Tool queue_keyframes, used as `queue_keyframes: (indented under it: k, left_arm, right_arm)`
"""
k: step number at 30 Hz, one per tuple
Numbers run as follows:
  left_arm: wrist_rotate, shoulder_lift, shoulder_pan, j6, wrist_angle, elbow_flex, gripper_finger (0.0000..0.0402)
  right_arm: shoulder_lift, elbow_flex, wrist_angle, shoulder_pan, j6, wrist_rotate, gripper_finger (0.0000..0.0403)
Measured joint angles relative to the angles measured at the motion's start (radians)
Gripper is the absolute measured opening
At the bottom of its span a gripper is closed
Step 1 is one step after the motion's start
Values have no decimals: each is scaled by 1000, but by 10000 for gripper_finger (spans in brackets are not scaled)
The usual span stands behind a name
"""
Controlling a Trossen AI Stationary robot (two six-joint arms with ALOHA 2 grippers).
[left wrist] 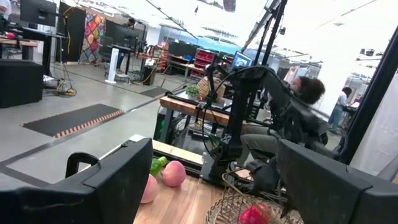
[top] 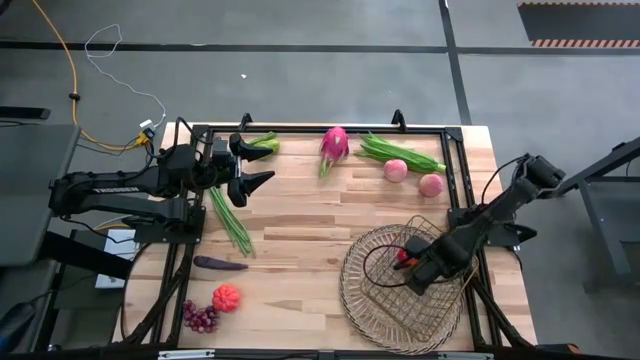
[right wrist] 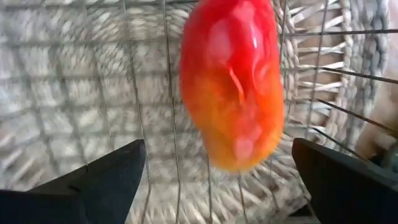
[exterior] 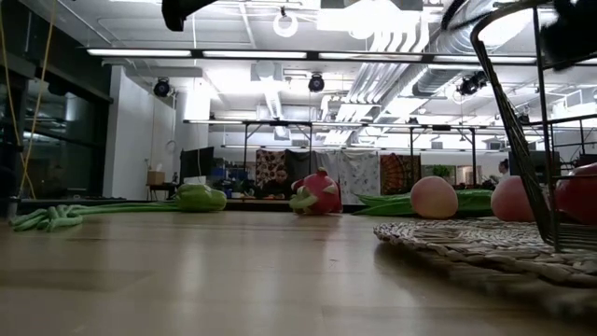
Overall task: Build produce basket
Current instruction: Put the dragon fruit into the wire basket
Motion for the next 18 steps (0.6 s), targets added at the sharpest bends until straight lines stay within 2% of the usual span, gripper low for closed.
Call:
queue_keyframes:
  k: [4, 6, 8, 11, 13, 16, 18]
  left_arm:
    - [0, 0, 0, 0, 0, 0, 328]
    - [0, 0, 0, 3, 0, 0, 328]
    - [0, 0, 0, 8, 0, 0, 328]
    - [12, 0, -1, -7, 0, 0, 328]
    - [33, 0, 0, -19, 0, 0, 328]
    - [58, 0, 0, -38, -1, 0, 328]
    - [82, 0, 0, -72, -1, 0, 328]
  right_arm:
    - [-80, 108, -96, -8, -12, 15, 386]
    - [-121, 167, -140, -14, 2, 75, 386]
    - [-164, 225, -137, -14, 20, 190, 385]
    - [-218, 286, -137, -19, 15, 429, 385]
    - [-252, 310, -128, -55, -10, 546, 385]
    - [-304, 297, -78, -135, -107, 588, 385]
    - [-349, 249, 6, -189, -216, 546, 385]
